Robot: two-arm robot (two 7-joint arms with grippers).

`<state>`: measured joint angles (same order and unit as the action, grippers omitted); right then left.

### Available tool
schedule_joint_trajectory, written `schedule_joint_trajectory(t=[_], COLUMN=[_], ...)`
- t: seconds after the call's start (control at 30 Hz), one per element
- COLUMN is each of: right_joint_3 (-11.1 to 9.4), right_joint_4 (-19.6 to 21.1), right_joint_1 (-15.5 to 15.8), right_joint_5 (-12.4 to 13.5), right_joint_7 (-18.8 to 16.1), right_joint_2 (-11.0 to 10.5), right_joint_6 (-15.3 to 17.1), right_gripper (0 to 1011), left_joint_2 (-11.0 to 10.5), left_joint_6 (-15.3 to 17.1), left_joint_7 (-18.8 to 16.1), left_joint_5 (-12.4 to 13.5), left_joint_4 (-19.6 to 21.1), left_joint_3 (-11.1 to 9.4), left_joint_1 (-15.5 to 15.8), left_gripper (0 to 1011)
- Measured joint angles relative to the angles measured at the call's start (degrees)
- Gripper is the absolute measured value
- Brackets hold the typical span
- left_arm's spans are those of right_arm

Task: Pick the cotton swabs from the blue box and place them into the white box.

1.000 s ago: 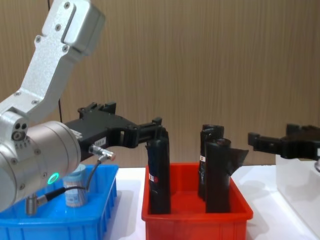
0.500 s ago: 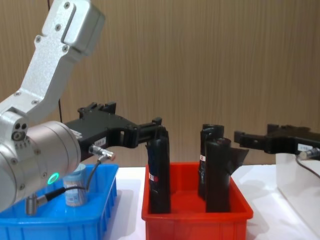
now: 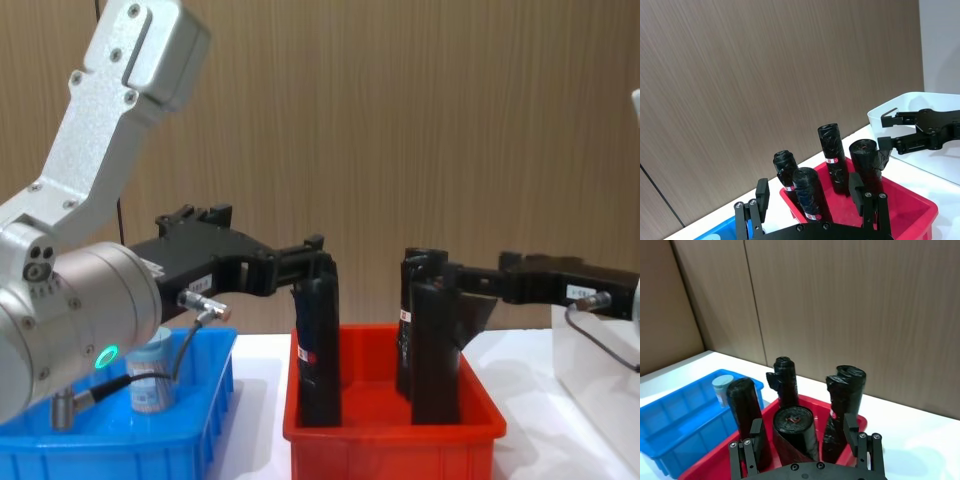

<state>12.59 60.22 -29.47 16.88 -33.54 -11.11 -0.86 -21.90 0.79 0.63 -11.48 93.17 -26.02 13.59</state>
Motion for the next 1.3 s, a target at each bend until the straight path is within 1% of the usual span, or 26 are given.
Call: schedule_joint_trajectory(t=[0.2,0.5,0.87,1.3], right_joint_3=[0.35,1.02,1.98,2.88], right_joint_4=[-3.23,-6.53,-9.78,-13.07], right_joint_1=[-2.05,-4.31,-6.58,-8.74], right_joint_5=[0.47,0.78,0.37,-0.41], right_joint_7=[-3.10,-6.55,-8.94,-10.20], right_joint_2=[0.60,1.33,2.21,2.99], right_joint_6=[-0.85,-1.68,-2.57,-3.66], right_gripper=[1001,1001,1001,1001], left_joint_2=[0.00,0.00,0.00,0.00], left_joint_6=[0.00,0.00,0.00,0.00], left_joint_7=[0.00,0.00,0.00,0.00], left_joint_5=[0.00,0.00,0.00,0.00], left_joint_4=[0.00,0.00,0.00,0.00], left_joint_3=[0.00,0.00,0.00,0.00], left_joint_1=[0.00,0.00,0.00,0.00], left_gripper=[1004,1004,1004,1004])
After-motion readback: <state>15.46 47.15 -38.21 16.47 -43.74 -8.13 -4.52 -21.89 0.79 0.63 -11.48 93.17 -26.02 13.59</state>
